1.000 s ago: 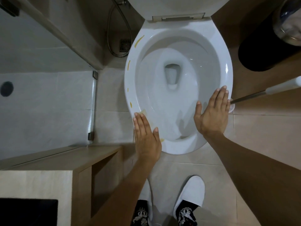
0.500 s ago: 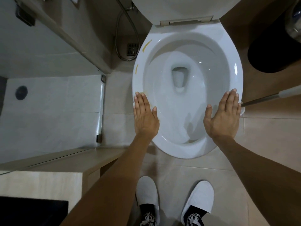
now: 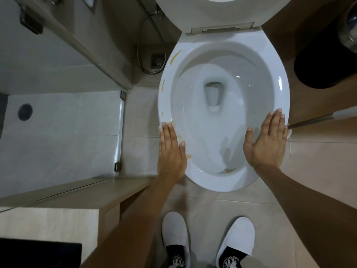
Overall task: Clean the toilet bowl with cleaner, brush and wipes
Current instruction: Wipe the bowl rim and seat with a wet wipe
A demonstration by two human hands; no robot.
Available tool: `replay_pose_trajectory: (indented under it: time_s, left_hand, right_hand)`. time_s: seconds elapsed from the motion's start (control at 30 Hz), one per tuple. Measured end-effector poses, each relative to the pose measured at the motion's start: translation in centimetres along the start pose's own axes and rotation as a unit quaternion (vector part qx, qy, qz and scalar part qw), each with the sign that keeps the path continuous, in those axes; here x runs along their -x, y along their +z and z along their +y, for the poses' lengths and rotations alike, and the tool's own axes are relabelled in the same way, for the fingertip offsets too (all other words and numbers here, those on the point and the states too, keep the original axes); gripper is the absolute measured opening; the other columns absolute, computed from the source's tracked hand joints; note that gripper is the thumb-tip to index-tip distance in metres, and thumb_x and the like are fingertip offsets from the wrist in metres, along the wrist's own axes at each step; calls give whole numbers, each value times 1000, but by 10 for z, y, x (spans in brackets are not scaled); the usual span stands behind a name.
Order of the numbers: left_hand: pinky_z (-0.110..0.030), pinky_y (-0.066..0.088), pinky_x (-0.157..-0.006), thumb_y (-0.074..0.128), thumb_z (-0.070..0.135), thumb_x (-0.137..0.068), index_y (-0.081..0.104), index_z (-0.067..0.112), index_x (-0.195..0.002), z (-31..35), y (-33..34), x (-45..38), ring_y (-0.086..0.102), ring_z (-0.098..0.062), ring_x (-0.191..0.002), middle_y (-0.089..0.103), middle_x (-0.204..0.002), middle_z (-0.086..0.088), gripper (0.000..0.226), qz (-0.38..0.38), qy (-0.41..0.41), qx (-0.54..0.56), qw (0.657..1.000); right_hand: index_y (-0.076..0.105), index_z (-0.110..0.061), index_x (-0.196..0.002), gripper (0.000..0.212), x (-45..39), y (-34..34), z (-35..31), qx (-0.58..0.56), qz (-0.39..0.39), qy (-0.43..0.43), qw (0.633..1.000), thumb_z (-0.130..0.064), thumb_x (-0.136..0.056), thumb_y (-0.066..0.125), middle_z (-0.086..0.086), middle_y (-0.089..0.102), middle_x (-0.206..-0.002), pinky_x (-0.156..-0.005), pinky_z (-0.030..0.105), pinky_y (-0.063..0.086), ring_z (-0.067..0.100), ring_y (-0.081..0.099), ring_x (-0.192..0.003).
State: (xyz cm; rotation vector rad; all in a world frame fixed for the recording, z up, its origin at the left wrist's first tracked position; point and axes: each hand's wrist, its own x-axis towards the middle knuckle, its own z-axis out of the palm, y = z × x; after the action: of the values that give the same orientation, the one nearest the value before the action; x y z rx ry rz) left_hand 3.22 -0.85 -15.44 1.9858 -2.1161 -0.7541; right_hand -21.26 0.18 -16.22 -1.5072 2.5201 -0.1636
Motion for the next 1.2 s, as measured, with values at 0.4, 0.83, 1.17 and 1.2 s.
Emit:
replay_pose_trajectory:
  time_s: [0.4,0.83,1.17,1.2]
  left_hand:
    - [-36,-5,-119,24,29,-103,-14,2,-147,-22,-40,-95,-20,-24,-144,-19,-157,-13,65,-80,53,-95,991]
    - [-28,-10,-116,5,49,-91,-19,12,-145,2,5,33,-32,-11,-138,-25,-153,-3,70,-70,3,-28,997]
    - [-29,-8,-118,13,43,-98,-12,8,-147,-29,-26,-59,-21,-15,-143,-17,-157,-5,66,-57,77,-51,994]
    - [-31,-7,-118,16,41,-99,-12,8,-147,-31,-31,-74,-22,-14,-142,-18,-157,-6,65,-67,82,-64,992]
  right_hand:
    - [5,-5,-152,71,-1,1,0,8,-5,4,1000,-41,-94,25,11,0,-161,-120,36,-1,22,-3,-148]
    - [6,-4,-152,71,0,-1,-2,10,-7,6,1000,-39,-94,26,12,0,-160,-120,35,-2,22,-1,-148]
    - [9,-3,-152,72,2,-1,-1,14,-4,6,1000,-41,-92,23,13,3,-160,-119,34,-2,24,2,-148]
    - [9,-3,-152,73,1,-1,-1,16,-5,6,1000,-42,-92,22,13,3,-160,-119,34,-3,24,2,-148]
